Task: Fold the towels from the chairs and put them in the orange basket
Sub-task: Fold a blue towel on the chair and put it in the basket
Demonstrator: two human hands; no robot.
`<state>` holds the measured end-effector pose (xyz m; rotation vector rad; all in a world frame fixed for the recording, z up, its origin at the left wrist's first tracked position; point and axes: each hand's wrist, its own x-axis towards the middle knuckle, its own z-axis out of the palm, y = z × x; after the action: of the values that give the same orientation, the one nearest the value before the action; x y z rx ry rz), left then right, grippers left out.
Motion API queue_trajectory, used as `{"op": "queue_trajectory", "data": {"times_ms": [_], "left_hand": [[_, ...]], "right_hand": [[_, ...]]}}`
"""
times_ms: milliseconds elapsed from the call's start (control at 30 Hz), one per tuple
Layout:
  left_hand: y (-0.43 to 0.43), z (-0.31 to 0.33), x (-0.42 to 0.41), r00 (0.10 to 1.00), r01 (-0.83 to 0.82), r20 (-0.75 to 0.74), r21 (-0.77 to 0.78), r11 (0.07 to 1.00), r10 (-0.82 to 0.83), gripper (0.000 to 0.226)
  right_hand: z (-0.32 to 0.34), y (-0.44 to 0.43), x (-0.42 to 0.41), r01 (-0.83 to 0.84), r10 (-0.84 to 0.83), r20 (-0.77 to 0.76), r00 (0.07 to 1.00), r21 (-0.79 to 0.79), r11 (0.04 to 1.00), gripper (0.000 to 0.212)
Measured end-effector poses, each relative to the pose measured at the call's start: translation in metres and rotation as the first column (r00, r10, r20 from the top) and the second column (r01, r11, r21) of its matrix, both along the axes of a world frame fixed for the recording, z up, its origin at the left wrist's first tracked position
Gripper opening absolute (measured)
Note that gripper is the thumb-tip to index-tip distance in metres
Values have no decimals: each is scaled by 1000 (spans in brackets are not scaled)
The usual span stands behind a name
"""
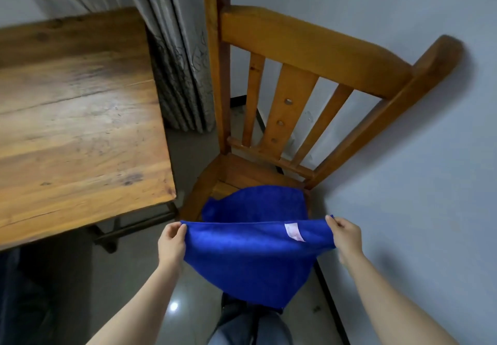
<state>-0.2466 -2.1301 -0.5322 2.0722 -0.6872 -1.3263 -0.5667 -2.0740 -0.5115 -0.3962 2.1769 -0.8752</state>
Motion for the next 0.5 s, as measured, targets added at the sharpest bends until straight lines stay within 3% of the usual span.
{"op": "queue_trajectory", "data": {"times_ms": [167, 300, 500], "left_hand": [[-35, -43, -28, 996, -89, -17, -1, 996, 89, 30], [-62, -80, -39, 988, -142, 61, -36, 989, 144, 27], [-76, -128, -53, 983, -80, 157, -93, 992, 94, 15]], "right_hand": [[-65, -31, -9, 52, -53, -109, 993, -17, 999, 41], [-109, -65, -8, -6, 4, -139, 990, -13, 1000, 17], [-167, -106, -3, -44, 50, -181, 982, 36, 998, 32]]}}
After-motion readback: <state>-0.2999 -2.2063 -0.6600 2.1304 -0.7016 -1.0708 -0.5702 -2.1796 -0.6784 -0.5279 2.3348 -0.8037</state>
